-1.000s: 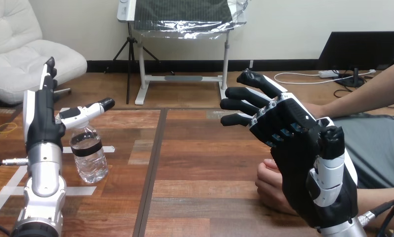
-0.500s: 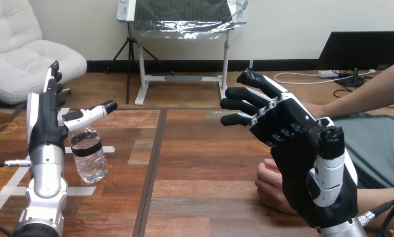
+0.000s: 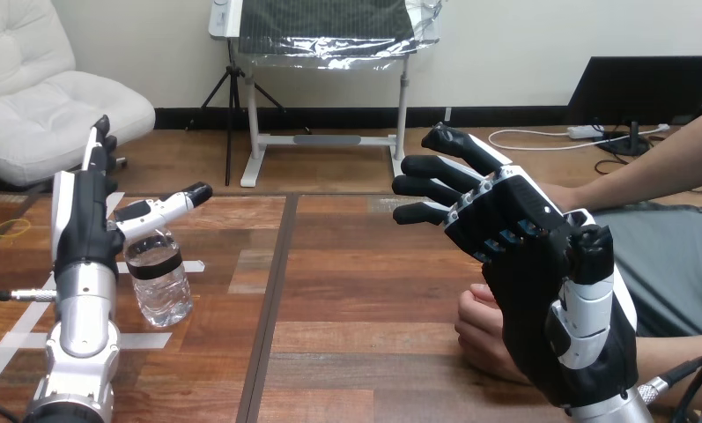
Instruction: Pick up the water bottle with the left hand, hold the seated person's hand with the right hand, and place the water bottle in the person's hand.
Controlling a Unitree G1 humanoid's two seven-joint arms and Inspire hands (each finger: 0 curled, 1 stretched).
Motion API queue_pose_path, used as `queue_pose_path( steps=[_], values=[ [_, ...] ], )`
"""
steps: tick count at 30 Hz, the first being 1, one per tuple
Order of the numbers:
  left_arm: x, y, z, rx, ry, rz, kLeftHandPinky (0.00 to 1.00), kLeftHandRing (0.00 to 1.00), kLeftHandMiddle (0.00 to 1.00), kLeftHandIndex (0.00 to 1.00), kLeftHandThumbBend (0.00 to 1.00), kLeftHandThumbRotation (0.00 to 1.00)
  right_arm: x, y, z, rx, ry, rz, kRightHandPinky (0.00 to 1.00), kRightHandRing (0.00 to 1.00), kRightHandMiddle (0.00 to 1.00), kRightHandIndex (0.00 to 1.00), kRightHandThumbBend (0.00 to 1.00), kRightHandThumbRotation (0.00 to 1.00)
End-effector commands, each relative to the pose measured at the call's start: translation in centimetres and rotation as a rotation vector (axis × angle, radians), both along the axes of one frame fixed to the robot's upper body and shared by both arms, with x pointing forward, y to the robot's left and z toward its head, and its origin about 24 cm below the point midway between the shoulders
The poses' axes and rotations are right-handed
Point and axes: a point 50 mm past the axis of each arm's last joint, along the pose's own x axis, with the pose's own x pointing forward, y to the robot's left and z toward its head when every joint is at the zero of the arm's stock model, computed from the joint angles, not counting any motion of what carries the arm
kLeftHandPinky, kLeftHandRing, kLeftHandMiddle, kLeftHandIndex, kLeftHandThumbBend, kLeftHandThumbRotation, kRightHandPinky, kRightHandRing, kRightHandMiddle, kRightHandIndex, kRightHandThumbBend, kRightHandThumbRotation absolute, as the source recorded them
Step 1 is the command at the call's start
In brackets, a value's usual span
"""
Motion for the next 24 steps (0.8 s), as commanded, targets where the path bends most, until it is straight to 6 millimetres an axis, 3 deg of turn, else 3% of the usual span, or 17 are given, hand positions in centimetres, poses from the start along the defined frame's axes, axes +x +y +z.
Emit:
queue_pose_path(
  steps=[1, 24],
  values=[
    [0.3, -0.5, 0.2, -0.005, -0.007, -0.022, 0.95, 0.96, 0.96, 0.98, 0.91, 0.23, 0.6, 0.1, 1.2, 0.01, -0.067, -0.005, 0.7, 0.78, 0.8, 0.84, 0.65, 1.0],
    [0.1, -0.7, -0.9, -0.023, 0.056, -0.011, 0.95, 0.96, 0.96, 0.98, 0.9, 0.24, 0.6, 0.1, 1.2, 0.011, -0.065, -0.008, 0.69, 0.78, 0.8, 0.84, 0.66, 1.0]
  ],
)
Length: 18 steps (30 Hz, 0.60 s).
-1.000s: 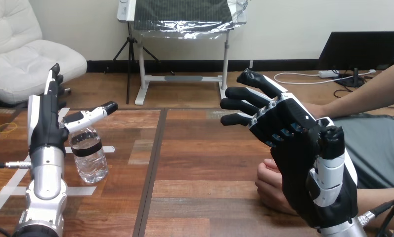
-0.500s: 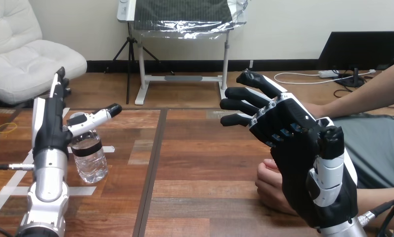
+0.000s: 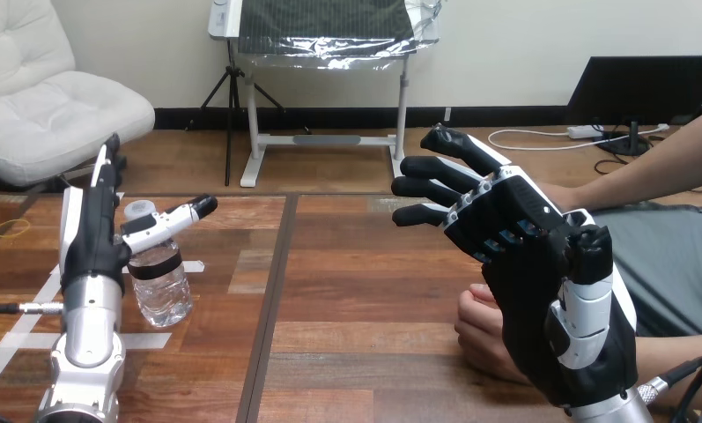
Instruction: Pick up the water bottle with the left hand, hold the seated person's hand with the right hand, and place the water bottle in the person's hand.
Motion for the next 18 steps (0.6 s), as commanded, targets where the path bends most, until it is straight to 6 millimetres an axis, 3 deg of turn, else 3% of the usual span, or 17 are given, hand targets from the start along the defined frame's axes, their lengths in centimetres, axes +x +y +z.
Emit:
queue_pose_path(
  steps=[1, 18],
  values=[
    [0.64, -0.63, 0.48, 0.007, -0.005, -0.02, 0.95, 0.96, 0.96, 0.98, 0.9, 0.24, 0.59, 0.09, 1.21, 0.012, -0.066, -0.007, 0.69, 0.78, 0.8, 0.84, 0.66, 1.0],
    [0.59, -0.59, -0.14, -0.02, 0.043, -0.004, 0.91, 0.95, 0.96, 0.97, 0.89, 0.21, 0.6, 0.13, 1.21, 0.016, -0.065, 0.001, 0.7, 0.78, 0.8, 0.85, 0.65, 1.0]
  ],
)
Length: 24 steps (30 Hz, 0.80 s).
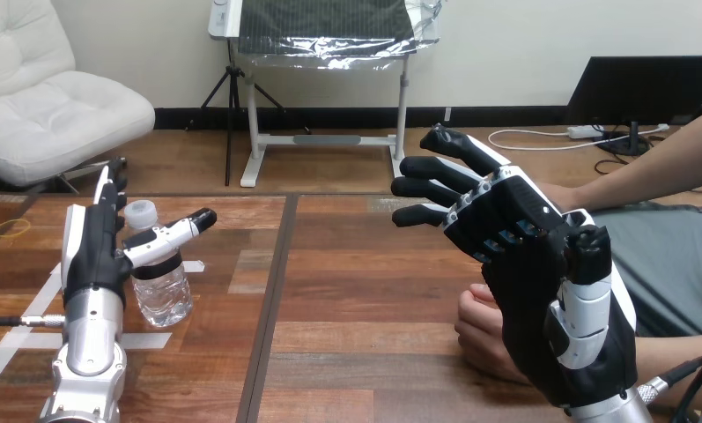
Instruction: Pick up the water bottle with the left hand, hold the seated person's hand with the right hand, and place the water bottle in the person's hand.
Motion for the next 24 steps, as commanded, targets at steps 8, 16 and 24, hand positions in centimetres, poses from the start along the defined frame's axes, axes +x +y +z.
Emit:
queue_pose_path(
  steps=[8, 16, 24],
  values=[
    [1.02, -0.36, 0.43, -0.018, 0.03, 0.006, 0.89, 0.95, 0.97, 0.98, 0.87, 0.19, 0.63, 0.1, 1.18, 0.02, -0.066, 0.002, 0.7, 0.78, 0.8, 0.84, 0.65, 1.0],
    [0.99, -0.29, 0.19, -0.01, 0.059, 0.008, 0.89, 0.95, 0.97, 0.99, 0.85, 0.18, 0.57, 0.02, 1.21, 0.02, -0.065, 0.002, 0.7, 0.78, 0.8, 0.84, 0.65, 1.0],
    [1.0, -0.23, -0.07, -0.003, 0.089, 0.011, 0.89, 0.96, 0.98, 1.0, 0.83, 0.17, 0.56, -0.02, 1.26, 0.019, -0.066, 0.001, 0.69, 0.78, 0.8, 0.84, 0.66, 1.0]
  ],
)
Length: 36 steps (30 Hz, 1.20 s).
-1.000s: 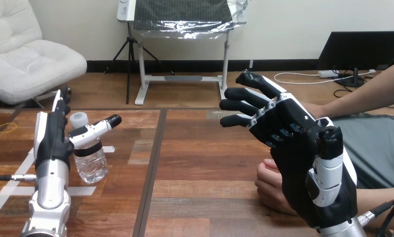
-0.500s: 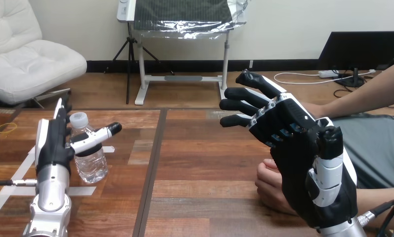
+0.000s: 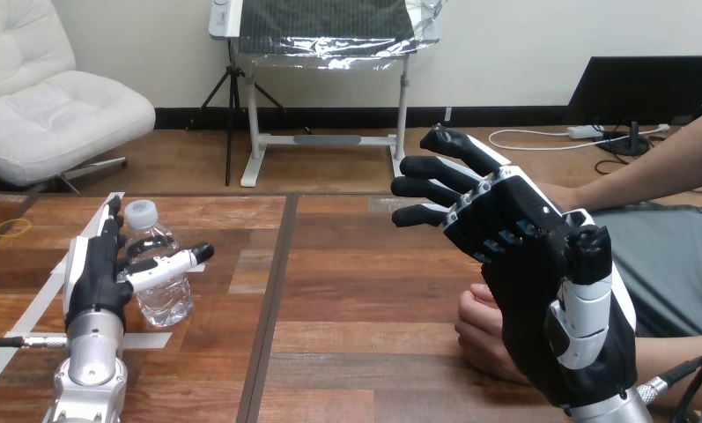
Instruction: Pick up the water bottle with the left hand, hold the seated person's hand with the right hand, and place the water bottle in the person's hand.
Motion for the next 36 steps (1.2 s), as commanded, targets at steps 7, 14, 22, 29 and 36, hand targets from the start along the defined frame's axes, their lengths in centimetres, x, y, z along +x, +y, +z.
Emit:
queue_pose_path(
  steps=[7, 14, 22, 29, 36],
  values=[
    [1.88, -0.58, 1.77, 0.0, -0.027, -0.017, 0.91, 0.97, 0.98, 1.0, 0.84, 0.18, 0.56, -0.01, 1.26, 0.02, -0.07, 0.005, 0.69, 0.78, 0.8, 0.84, 0.65, 1.0],
    [1.96, -0.59, 1.65, -0.002, -0.003, -0.01, 0.92, 0.97, 0.98, 0.99, 0.85, 0.2, 0.54, 0.03, 1.35, 0.016, -0.071, 0.004, 0.69, 0.78, 0.8, 0.84, 0.65, 1.0],
    [2.18, -0.79, 1.79, -0.01, 0.003, -0.009, 0.92, 0.97, 0.98, 0.99, 0.85, 0.19, 0.52, -0.03, 1.35, 0.017, -0.072, 0.01, 0.69, 0.78, 0.8, 0.84, 0.65, 1.0],
    [2.28, -0.83, 1.79, 0.009, 0.018, -0.01, 0.92, 0.97, 0.98, 0.99, 0.85, 0.21, 0.47, -0.05, 1.36, 0.014, -0.072, 0.004, 0.69, 0.78, 0.8, 0.84, 0.66, 1.0],
    [2.39, -0.88, 1.74, 0.002, 0.034, -0.003, 0.91, 0.96, 0.97, 0.98, 0.87, 0.23, 0.47, -0.03, 1.39, 0.012, -0.074, 0.006, 0.68, 0.78, 0.8, 0.84, 0.66, 1.0]
  ],
)
